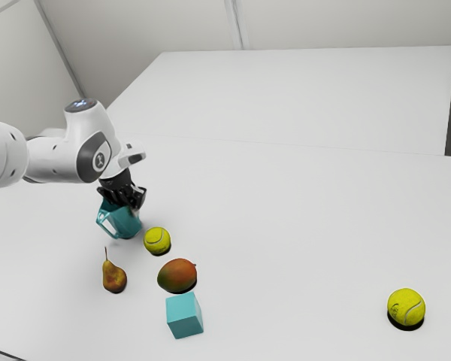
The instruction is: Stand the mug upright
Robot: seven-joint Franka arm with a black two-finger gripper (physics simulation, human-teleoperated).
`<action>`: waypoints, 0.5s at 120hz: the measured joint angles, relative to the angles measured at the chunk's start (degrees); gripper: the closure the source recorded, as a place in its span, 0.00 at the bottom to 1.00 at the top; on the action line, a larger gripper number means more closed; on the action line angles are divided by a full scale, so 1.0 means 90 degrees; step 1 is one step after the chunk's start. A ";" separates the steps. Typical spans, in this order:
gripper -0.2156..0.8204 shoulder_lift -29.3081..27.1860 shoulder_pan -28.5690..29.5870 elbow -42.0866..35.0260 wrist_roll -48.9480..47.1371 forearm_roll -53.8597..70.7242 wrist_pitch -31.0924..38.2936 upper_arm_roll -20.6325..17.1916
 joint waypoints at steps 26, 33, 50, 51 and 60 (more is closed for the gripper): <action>0.42 -0.0002 -0.0052 0.0067 0.0030 0.0048 -0.0035 -0.0001; 0.37 -0.0013 -0.0072 0.0081 0.0039 0.0059 -0.0041 -0.0001; 0.29 -0.0106 -0.0072 0.0106 0.0064 0.0071 -0.0075 -0.0001; 0.29 -0.0114 -0.0070 0.0115 0.0065 0.0072 -0.0082 -0.0001; 0.26 -0.0193 -0.0066 0.0216 0.0085 0.0078 -0.0189 0.0001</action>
